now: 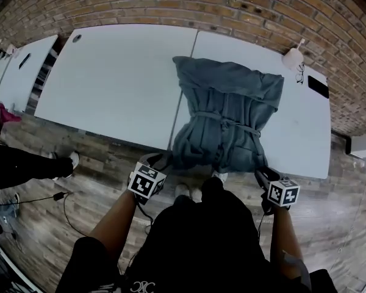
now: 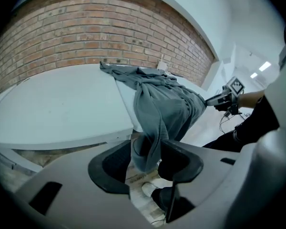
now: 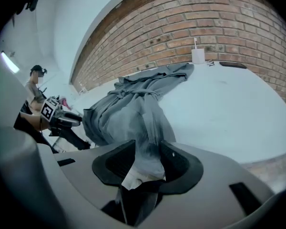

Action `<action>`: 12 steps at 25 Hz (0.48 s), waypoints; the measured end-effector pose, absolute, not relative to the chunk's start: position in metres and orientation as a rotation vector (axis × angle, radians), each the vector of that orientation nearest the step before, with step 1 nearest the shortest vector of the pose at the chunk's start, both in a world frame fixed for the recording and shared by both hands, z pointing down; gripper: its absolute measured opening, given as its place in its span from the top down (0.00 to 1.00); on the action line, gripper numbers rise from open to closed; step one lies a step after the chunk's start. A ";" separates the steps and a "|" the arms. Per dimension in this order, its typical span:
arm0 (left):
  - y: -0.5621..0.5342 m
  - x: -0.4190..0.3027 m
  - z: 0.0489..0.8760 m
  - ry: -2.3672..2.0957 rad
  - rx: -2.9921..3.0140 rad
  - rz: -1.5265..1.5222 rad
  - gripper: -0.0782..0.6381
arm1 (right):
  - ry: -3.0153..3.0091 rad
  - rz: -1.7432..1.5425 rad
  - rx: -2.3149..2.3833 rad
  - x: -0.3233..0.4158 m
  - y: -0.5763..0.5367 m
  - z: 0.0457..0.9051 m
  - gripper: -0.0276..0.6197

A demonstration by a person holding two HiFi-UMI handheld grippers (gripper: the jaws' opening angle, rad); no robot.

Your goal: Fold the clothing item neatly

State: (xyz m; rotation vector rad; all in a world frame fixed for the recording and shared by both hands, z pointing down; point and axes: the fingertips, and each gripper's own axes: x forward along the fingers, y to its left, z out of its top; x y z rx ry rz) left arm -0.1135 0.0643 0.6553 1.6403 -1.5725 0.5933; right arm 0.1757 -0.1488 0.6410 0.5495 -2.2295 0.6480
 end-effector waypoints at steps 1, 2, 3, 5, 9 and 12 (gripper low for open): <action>0.063 -0.112 0.657 -1.578 1.640 0.600 0.62 | -2.232 0.642 0.580 0.175 -0.148 0.643 0.73; 0.060 -0.109 0.659 -1.576 1.645 0.602 0.62 | -2.235 0.631 0.604 0.174 -0.147 0.643 0.73; 0.058 -0.106 0.659 -1.570 1.651 0.592 0.62 | -2.236 0.618 0.620 0.173 -0.147 0.643 0.73; 0.052 -0.099 0.658 -1.557 1.665 0.552 0.62 | -2.234 0.597 0.636 0.172 -0.147 0.642 0.73; 0.040 -0.096 0.657 -1.559 1.664 0.492 0.62 | -2.198 0.603 0.720 0.188 -0.150 0.643 0.73; 0.031 -0.100 0.663 -1.543 1.581 0.408 0.63 | -2.142 0.619 0.785 0.200 -0.158 0.649 0.73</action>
